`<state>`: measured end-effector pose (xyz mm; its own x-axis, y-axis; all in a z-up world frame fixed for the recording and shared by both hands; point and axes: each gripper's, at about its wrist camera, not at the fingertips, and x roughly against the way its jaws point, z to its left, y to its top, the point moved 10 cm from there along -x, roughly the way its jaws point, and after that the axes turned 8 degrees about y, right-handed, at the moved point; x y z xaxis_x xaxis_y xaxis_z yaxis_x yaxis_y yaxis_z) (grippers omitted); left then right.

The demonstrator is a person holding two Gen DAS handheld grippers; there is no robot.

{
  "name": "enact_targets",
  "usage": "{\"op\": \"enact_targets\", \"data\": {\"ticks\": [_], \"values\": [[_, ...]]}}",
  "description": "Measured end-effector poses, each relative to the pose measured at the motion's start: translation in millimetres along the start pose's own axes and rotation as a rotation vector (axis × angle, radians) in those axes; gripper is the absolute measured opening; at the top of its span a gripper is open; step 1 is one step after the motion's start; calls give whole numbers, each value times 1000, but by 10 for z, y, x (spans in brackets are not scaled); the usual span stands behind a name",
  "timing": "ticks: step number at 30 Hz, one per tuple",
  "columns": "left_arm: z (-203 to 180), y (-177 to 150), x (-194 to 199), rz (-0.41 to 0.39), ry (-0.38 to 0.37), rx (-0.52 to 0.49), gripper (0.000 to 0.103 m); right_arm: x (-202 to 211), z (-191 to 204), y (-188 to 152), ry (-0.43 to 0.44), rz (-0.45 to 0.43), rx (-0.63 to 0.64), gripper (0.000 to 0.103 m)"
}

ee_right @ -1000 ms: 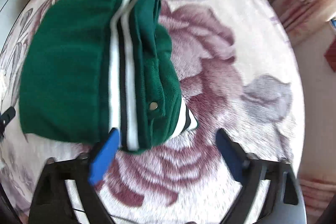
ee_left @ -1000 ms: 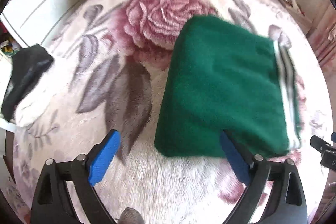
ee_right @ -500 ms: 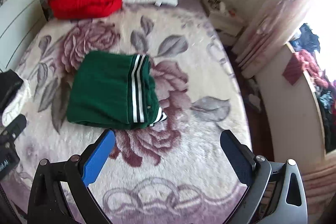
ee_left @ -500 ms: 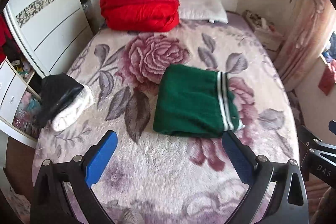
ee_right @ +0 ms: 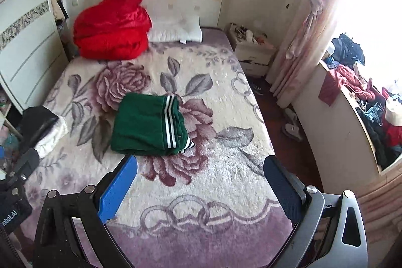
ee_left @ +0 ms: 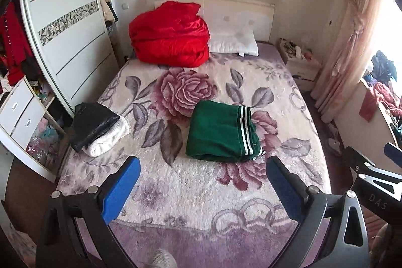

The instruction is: Fold large clothes

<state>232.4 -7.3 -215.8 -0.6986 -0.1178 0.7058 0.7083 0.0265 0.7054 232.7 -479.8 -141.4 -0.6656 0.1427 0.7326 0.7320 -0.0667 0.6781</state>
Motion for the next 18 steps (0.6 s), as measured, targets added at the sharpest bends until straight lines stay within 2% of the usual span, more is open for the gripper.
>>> {"op": "enact_targets", "data": {"ticks": [6, 12, 18], "values": [[11, -49, 424, -8, -1, -12, 102, 625, -41, -106, -1, -10, 22, 102], [73, -82, 705, -27, 24, -9, 102, 954, -97, -232, 17, 10, 23, 102], [80, -119, 895, -26, 31, -5, 102, 1234, -134, -209, 21, -21, 36, 102]]}}
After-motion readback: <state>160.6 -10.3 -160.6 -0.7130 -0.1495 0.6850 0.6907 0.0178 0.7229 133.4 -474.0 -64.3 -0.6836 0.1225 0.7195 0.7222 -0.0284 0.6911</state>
